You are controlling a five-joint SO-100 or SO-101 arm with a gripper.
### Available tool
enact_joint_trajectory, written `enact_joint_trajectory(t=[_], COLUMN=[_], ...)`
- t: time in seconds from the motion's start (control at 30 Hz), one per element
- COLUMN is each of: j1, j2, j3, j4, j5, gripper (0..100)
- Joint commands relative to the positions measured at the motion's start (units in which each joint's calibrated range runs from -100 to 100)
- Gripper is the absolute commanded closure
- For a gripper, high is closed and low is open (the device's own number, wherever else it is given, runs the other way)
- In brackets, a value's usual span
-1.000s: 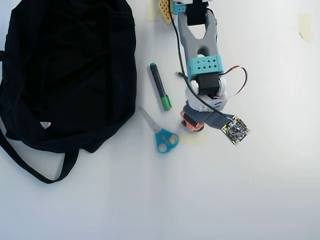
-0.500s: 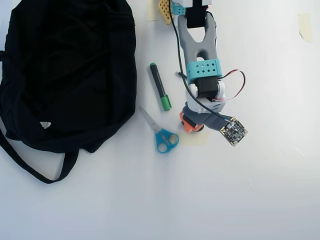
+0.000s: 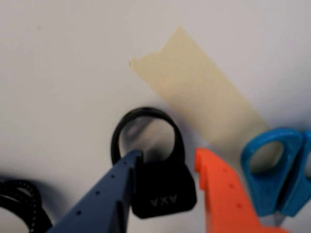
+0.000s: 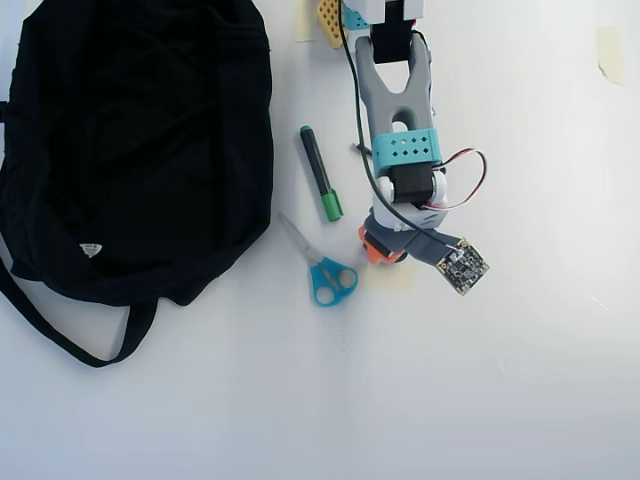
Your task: Put the bike light into the black bag
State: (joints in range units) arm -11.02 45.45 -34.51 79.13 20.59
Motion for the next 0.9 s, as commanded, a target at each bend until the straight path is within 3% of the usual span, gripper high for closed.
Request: enact_joint_trajectory(t=[0.0,0.63,0.8,0.87], j1=[0.4,0.9,1.1,1.1], j2=[-0.8,3.1,3.0,3.0], j3=[-1.7,-2.1,-2.1,-2.1], j4=[-0.5,-2.2,-2.2,-2.2], j5=[0.4,0.4,0.3,0.3], gripper=[86,86,98,97])
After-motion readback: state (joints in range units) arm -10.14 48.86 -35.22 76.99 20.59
